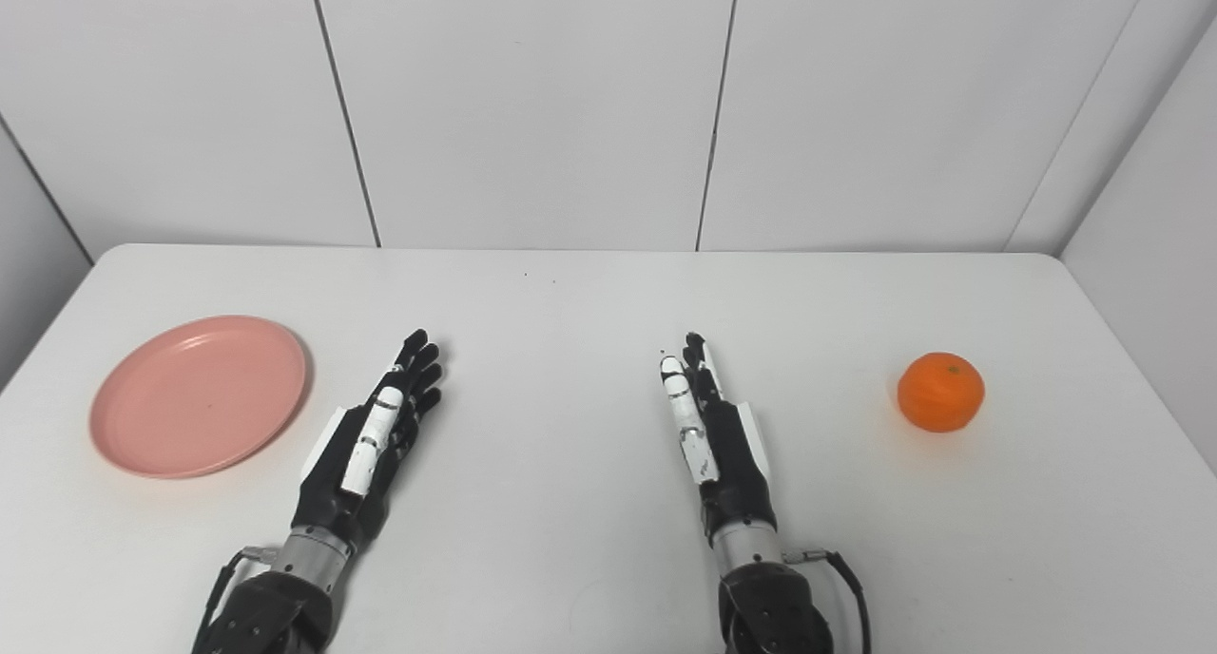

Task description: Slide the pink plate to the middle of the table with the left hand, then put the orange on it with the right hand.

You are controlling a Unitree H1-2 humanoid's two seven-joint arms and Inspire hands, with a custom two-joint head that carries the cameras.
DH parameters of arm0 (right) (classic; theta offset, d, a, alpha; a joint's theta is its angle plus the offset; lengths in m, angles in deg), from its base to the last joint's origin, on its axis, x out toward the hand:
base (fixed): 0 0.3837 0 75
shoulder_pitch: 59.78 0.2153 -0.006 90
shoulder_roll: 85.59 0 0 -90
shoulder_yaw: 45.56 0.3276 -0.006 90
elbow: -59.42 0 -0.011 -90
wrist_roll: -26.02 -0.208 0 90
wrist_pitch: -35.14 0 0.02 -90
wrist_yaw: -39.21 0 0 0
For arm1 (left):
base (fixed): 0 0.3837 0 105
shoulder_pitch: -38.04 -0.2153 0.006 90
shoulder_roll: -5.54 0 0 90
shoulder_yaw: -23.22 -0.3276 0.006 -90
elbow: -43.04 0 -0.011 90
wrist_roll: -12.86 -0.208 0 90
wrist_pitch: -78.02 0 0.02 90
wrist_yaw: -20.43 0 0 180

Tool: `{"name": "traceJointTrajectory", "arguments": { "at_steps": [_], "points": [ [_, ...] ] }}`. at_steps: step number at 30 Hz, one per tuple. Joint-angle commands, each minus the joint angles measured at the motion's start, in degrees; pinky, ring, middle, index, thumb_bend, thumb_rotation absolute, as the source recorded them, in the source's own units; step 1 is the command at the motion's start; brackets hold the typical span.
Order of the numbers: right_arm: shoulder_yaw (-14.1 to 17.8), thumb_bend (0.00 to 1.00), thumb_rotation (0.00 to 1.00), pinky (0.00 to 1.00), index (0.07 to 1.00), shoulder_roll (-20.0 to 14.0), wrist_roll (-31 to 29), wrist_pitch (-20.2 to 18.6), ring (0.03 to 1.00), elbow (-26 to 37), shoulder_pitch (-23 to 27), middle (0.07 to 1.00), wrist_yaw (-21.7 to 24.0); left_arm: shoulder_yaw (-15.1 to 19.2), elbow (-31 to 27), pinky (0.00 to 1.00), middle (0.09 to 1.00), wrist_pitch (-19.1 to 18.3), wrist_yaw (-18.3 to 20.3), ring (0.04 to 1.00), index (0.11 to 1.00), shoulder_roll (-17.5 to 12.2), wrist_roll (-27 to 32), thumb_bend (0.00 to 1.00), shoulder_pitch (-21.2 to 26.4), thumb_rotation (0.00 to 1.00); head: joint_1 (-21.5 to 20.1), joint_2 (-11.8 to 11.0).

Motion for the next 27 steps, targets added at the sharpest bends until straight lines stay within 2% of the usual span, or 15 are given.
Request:
{"name": "traceJointTrajectory", "arguments": {
  "at_steps": [1,27],
  "points": [
    [-0.22,0.25,1.00,1.00,1.000,0.06,-0.33,1.42,1.000,0.36,0.18,1.000,0.68,-0.12,-0.97,1.00,1.000,0.33,0.00,1.000,1.000,0.34,0.20,0.40,0.45,1.00,0.12,0.03],
    [-0.20,0.25,1.00,1.00,1.000,0.11,-0.09,1.26,1.000,0.41,0.32,1.000,0.46,-0.20,-0.86,1.00,1.000,0.73,-0.24,1.000,1.000,0.40,-0.23,0.40,0.54,1.00,0.19,0.15]
  ]
}}
